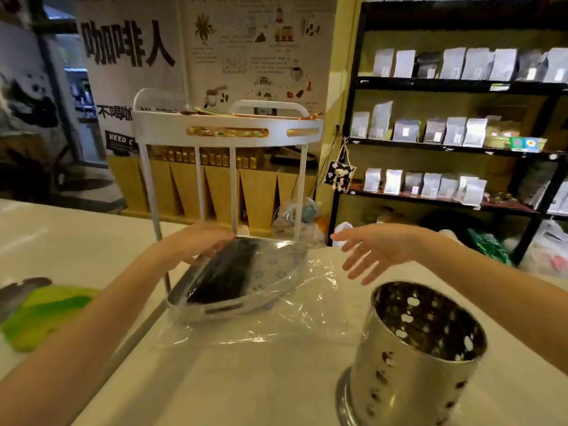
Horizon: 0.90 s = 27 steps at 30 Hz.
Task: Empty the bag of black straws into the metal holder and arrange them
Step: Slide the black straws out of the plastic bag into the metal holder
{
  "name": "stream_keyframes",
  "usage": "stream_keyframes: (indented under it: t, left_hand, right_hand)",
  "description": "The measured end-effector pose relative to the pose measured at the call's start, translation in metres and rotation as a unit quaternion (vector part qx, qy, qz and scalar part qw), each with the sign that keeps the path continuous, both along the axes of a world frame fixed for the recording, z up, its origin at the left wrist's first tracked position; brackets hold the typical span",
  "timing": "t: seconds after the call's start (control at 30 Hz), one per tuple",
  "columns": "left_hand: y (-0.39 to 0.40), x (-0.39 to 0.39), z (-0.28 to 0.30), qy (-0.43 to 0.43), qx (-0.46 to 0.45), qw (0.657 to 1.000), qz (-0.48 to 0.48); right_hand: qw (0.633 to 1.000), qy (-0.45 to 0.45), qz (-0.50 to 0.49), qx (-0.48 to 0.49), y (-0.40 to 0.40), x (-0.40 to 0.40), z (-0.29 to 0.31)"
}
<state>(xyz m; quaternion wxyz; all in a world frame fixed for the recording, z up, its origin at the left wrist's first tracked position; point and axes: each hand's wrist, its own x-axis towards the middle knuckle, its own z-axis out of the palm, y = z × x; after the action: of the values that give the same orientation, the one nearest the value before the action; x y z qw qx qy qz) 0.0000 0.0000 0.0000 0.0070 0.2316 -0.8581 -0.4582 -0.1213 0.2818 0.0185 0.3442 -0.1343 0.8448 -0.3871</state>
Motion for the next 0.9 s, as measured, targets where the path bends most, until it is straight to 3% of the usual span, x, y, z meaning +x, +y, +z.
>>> stream_keyframes:
  t: [0.13, 0.27, 0.37, 0.53, 0.77, 0.9]
  left_hand:
    - [-0.011, -0.002, -0.027, -0.013, 0.037, 0.997, 0.063]
    - [-0.011, -0.003, -0.047, -0.052, 0.011, 0.998, 0.045]
    - [-0.014, -0.003, -0.056, -0.056, 0.041, 0.997, 0.041]
    - [-0.018, -0.004, -0.053, -0.014, 0.183, 0.978, 0.103]
    - [0.01, -0.005, -0.031, 0.027, 0.334, 0.938, 0.084]
    - [0.034, -0.008, -0.011, 0.045, 0.423, 0.904, 0.052]
  right_hand:
    - [0.994, -0.103, 0.017, -0.028, -0.014, 0.003, -0.023]
    - [0.988, -0.121, 0.058, -0.077, -0.025, 0.003, -0.041]
    - [0.984, -0.119, 0.057, -0.117, -0.026, 0.001, -0.043]
    - [0.982, -0.092, 0.073, -0.15, -0.022, -0.002, -0.032]
    - [0.973, -0.015, 0.052, -0.223, -0.017, -0.003, 0.021]
    - [0.949, -0.01, 0.059, -0.308, -0.009, 0.004, 0.06]
